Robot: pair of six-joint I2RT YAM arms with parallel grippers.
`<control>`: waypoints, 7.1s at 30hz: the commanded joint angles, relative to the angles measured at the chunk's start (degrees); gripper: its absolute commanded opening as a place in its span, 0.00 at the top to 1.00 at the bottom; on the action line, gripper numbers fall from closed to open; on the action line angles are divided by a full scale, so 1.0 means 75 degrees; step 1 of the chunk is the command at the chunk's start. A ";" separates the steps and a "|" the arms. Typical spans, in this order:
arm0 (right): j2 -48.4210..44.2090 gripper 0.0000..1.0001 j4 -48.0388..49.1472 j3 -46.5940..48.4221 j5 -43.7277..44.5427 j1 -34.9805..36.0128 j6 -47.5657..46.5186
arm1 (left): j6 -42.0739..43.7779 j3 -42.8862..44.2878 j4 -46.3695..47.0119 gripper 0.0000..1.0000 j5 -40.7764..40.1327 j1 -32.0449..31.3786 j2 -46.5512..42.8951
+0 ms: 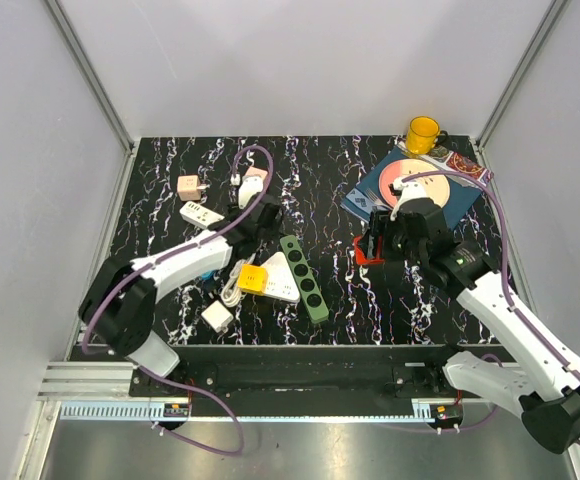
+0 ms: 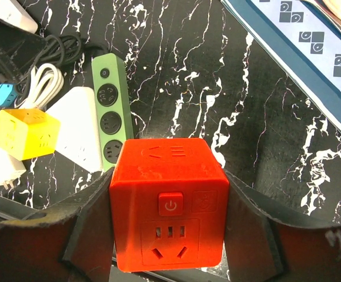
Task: Insert the plug
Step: Adjust the socket at the center of the board, then insert the plug into the socket.
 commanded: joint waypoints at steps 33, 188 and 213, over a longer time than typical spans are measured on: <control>-0.0840 1.00 0.0017 -0.0137 0.0620 -0.0023 -0.0571 | 0.3282 0.2730 0.1939 0.62 0.5446 -0.0895 0.3146; 0.5441 1.00 0.1856 0.0086 -0.1840 0.0703 -0.3594 | 0.3552 -0.0529 -0.1366 0.01 0.1591 0.2233 -0.4120; 0.5136 0.08 0.0089 0.2827 -0.1641 0.0703 -0.2915 | 0.3634 -0.0669 -0.1225 0.01 0.1474 0.2233 -0.3980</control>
